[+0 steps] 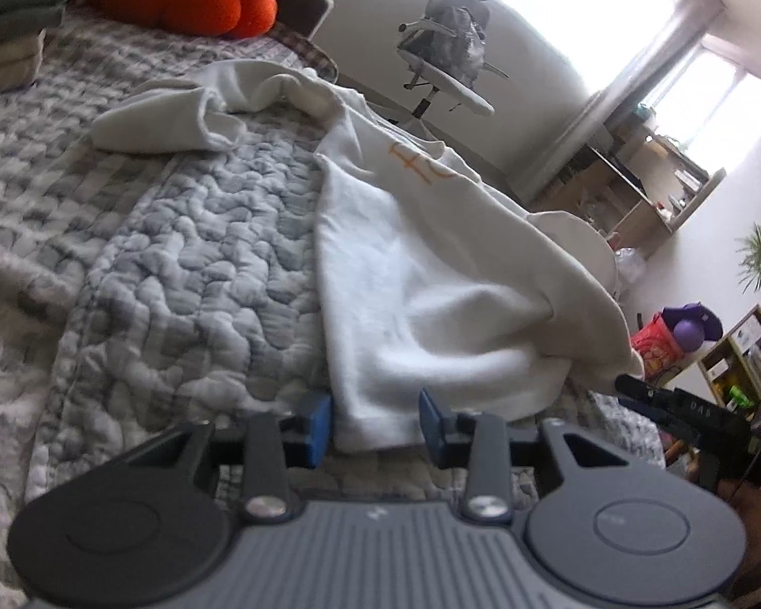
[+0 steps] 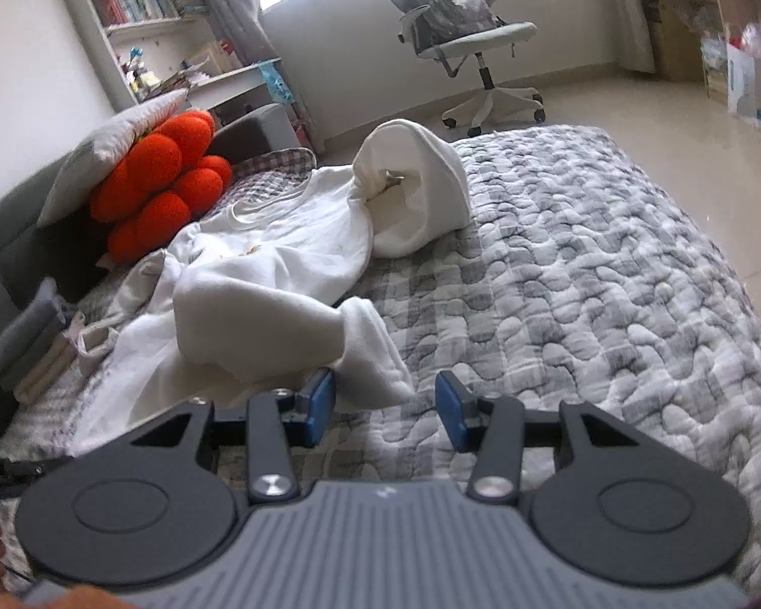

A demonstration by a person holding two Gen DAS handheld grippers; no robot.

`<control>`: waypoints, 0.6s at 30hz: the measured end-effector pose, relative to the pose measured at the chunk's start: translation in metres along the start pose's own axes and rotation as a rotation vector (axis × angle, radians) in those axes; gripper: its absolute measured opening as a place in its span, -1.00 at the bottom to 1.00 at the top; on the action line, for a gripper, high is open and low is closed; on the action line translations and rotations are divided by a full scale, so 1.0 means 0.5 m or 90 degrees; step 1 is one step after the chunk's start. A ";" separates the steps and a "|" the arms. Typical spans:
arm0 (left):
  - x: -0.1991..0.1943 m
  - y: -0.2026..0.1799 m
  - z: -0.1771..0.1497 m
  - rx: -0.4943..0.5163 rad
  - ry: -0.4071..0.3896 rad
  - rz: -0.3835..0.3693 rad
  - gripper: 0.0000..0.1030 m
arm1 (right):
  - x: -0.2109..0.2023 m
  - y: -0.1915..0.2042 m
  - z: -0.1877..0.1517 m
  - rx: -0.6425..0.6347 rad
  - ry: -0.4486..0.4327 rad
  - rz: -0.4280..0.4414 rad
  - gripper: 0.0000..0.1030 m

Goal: Fold clothes
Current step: 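Grasp the shirt edges again with both tools and pull them flat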

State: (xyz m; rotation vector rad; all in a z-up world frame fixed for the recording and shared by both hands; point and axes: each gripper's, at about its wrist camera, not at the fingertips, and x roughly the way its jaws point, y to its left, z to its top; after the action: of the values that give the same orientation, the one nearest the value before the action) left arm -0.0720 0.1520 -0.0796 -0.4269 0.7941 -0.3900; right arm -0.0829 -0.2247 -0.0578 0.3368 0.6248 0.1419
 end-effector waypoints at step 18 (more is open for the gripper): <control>-0.047 -0.003 0.009 0.004 -0.060 -0.036 -0.84 | -0.004 0.075 0.018 -0.082 0.001 -0.057 -0.83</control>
State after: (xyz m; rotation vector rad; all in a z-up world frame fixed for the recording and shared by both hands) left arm -0.0841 0.1633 -0.0622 -0.4591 0.6896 -0.4214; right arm -0.0803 -0.1922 -0.0367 0.1845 0.6274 0.0964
